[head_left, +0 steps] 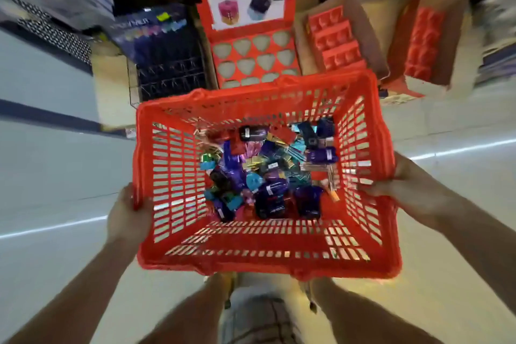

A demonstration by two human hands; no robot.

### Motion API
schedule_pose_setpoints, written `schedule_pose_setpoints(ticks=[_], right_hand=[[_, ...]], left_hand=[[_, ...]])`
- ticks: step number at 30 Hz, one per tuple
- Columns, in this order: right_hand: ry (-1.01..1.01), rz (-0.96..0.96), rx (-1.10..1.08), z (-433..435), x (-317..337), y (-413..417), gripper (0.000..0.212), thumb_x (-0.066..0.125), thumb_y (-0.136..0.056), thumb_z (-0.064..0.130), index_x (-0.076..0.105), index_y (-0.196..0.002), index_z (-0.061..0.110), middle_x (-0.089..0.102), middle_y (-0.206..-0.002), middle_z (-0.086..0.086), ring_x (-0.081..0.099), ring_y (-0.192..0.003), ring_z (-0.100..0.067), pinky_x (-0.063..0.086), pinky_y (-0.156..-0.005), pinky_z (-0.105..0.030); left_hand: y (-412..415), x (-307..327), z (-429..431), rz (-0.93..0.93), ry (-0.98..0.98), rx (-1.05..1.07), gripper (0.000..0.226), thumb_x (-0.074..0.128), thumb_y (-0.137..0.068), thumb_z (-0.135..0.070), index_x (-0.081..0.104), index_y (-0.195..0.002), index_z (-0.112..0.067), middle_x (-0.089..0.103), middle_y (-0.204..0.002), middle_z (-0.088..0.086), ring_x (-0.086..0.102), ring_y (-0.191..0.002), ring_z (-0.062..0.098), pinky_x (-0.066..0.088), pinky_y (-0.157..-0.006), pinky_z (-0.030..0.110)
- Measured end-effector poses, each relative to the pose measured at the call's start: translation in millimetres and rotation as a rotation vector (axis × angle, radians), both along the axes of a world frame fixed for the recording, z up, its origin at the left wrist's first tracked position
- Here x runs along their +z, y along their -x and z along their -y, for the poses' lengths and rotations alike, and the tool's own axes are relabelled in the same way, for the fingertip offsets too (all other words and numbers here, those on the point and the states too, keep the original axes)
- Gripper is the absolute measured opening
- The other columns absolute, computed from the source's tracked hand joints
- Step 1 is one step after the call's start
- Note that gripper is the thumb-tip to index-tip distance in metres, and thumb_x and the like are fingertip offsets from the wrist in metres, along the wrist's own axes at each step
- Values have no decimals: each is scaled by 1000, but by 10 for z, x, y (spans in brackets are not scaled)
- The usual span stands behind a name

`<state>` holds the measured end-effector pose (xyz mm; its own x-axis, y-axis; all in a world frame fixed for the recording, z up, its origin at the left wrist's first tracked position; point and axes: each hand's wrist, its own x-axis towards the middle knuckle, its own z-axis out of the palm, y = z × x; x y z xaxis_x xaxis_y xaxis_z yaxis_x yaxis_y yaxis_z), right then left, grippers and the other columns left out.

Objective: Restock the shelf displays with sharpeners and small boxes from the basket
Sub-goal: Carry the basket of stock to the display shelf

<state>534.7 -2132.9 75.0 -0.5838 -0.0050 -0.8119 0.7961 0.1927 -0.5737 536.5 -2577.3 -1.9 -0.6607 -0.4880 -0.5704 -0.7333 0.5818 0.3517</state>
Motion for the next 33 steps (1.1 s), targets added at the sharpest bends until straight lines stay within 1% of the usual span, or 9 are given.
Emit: schedule_pose_setpoints(ticks=[4, 10, 16, 20, 23, 25, 28, 31, 33], right_hand=[[-33, 32, -15, -96, -421, -39, 53, 65, -80, -10, 57, -121, 23, 75, -101, -2, 73, -92, -22, 54, -84, -48], [-77, 114, -60, -115, -1088, -96, 46, 64, -83, -6, 57, -121, 18, 75, -98, -5, 73, -89, -25, 54, -87, -53], [-114, 136, -104, -217, -1760, -175, 43, 65, -83, -6, 58, -119, 16, 75, -98, -9, 73, -89, -30, 56, -81, -53], [-123, 87, -33, -325, -1963, -163, 48, 65, -78, -15, 62, -116, 14, 75, -99, -8, 73, -90, -30, 56, -82, -52], [-176, 42, 4, -388, -2052, -118, 51, 67, -72, -17, 63, -111, 15, 76, -97, -7, 73, -88, -29, 56, -82, -50], [-195, 3, 20, -412, -2089, -96, 57, 68, -67, -19, 62, -115, 13, 75, -99, -9, 72, -89, -32, 55, -85, -54], [-235, -38, 86, -424, -2069, -64, 70, 73, -64, -15, 56, -122, 19, 74, -104, -7, 71, -93, -29, 56, -85, -53], [-374, -67, 258, -459, -1954, -58, 83, 88, -56, 17, 48, -129, 21, 70, -111, -4, 69, -97, -25, 58, -83, -49], [-555, -23, 429, -425, -1781, -53, 79, 85, -68, 33, 40, -130, 17, 67, -111, -8, 68, -92, -26, 60, -73, -40]], left_hand=[[-203, -223, 41, -6, -13, -11, 29, 61, -87, -6, 51, -108, -24, 67, -103, 14, 65, -92, 37, 52, -84, 54], [-278, -661, -67, 41, -18, -51, 33, 61, -89, -13, 48, -118, -19, 67, -110, 15, 65, -88, 37, 54, -79, 53], [-231, -1068, -178, 97, -72, -193, 36, 68, -84, -12, 45, -111, -19, 67, -103, 9, 65, -85, 31, 54, -78, 46], [54, -1015, -97, 295, -196, -379, 38, 79, -63, -20, 57, -94, -21, 73, -79, 3, 70, -63, 24, 57, -56, 39], [354, -1052, -19, 513, -210, -386, 21, 75, -79, -23, 61, -89, -11, 71, -68, 16, 66, -56, 32, 48, -51, 29], [503, -1107, 42, 673, -183, -431, 30, 63, -91, -29, 66, -88, 1, 70, -68, 19, 65, -56, 28, 45, -49, 24], [583, -1137, 94, 772, -127, -634, 47, 56, -93, -44, 65, -88, 2, 71, -70, 16, 62, -53, 21, 40, -45, 20], [640, -1028, 25, 771, 100, -989, 57, 48, -87, -66, 59, -96, -11, 66, -68, 6, 60, -52, 19, 46, -49, 25], [627, -884, -87, 706, 335, -1271, 60, 38, -87, -72, 57, -116, -22, 68, -75, -3, 64, -54, 12, 54, -56, 22]])
